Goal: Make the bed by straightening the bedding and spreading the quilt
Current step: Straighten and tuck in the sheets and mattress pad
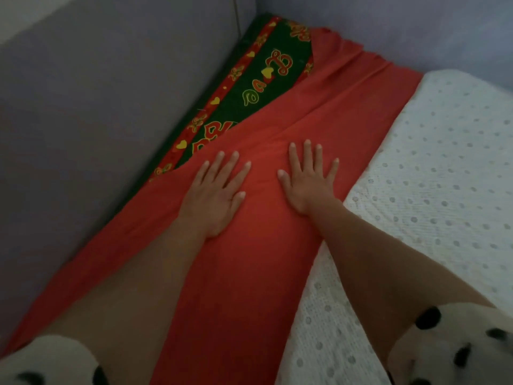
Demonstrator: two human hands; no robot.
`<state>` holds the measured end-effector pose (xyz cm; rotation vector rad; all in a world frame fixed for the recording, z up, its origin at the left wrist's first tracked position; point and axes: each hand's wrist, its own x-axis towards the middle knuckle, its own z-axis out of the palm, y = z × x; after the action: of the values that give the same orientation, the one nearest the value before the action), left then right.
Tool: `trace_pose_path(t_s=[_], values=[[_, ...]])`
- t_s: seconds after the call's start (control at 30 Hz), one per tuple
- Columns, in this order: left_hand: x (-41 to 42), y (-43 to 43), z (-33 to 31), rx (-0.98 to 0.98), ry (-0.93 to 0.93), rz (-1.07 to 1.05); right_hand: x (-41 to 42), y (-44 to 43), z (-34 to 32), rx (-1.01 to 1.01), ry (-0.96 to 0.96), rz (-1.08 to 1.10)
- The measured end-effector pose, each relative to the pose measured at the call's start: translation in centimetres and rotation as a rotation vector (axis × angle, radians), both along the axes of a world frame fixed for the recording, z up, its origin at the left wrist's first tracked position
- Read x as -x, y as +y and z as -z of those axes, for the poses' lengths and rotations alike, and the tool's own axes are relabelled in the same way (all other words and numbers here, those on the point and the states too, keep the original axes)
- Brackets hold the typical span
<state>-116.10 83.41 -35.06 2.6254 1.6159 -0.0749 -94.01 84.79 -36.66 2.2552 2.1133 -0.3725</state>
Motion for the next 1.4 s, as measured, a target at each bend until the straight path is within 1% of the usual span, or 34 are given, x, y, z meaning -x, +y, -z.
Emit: trace_pose_path(t_s=[0.07, 0.17, 0.37, 0.9, 1.1, 1.4], values=[[0.0, 0.4, 1.6, -0.054, -0.026, -0.009, 0.4, 0.2, 1.2, -0.078, -0.035, 0.008], [-0.1, 0.5, 2.0, -0.062, -0.054, -0.003, 0.6, 0.3, 1.4, -0.120, -0.036, 0.039], [-0.3, 0.4, 1.4, 0.007, -0.034, -0.023, 0.6, -0.2, 1.0, -0.081, -0.023, 0.060], [-0.5, 0.6, 1.5, 0.038, -0.032, -0.027, 0.5, 0.3, 0.8, -0.040, -0.030, 0.071], [-0.4, 0.8, 1.4, 0.080, -0.045, -0.015, 0.5, 0.4, 0.6, -0.048, -0.029, 0.082], [-0.1, 0.6, 1.9, 0.088, -0.068, 0.006, 0.6, 0.3, 0.8, -0.057, -0.047, 0.097]])
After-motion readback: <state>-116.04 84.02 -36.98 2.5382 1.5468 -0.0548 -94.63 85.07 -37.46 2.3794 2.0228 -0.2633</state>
